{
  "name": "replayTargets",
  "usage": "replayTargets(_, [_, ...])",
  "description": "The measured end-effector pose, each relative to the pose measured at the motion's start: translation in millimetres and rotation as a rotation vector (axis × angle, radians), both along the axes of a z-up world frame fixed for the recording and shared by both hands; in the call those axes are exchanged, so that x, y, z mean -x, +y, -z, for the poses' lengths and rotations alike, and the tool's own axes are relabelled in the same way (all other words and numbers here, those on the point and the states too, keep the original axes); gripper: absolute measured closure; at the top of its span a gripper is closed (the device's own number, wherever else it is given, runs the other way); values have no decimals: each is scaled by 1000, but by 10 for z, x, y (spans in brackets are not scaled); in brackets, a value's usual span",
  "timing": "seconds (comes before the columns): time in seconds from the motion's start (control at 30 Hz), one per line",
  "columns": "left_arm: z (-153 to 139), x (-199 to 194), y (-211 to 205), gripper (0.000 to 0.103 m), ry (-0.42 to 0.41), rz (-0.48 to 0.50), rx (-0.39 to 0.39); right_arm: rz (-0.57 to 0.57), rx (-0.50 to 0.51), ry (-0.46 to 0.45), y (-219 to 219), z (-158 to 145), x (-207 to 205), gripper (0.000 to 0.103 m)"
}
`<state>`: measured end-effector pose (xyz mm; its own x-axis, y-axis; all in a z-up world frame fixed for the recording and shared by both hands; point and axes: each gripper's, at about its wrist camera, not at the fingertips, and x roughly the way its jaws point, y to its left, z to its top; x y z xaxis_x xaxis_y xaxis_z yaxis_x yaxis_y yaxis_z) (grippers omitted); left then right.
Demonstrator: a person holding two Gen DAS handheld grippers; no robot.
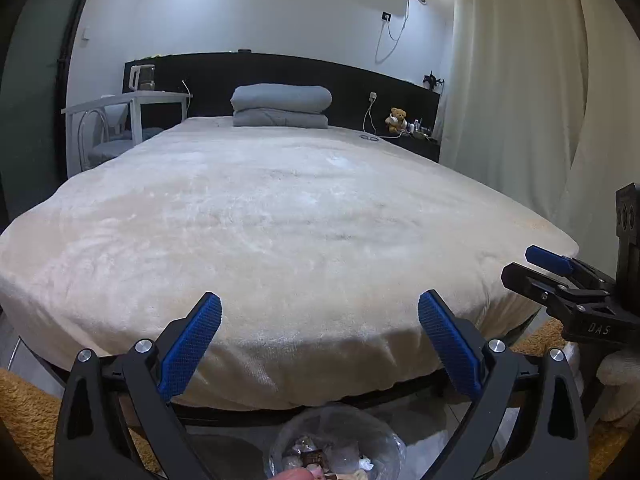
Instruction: Collect trash
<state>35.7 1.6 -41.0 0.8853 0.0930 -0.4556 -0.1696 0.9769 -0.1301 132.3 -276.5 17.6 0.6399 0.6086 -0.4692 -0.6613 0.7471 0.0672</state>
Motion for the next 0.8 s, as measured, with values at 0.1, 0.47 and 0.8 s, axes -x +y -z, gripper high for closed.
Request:
replayTargets(0.1, [14,3,15,6,1,-7,-8,0,10,-5,-8,7,-20,5])
replayTargets(0.47, [30,17,-40,6,-9,-21,-73,-41,57,-60,82,8,107,5])
replayTargets(0.8, [34,12,-38,6,-4,-24,-79,-48,54,-49,97,14,97,5])
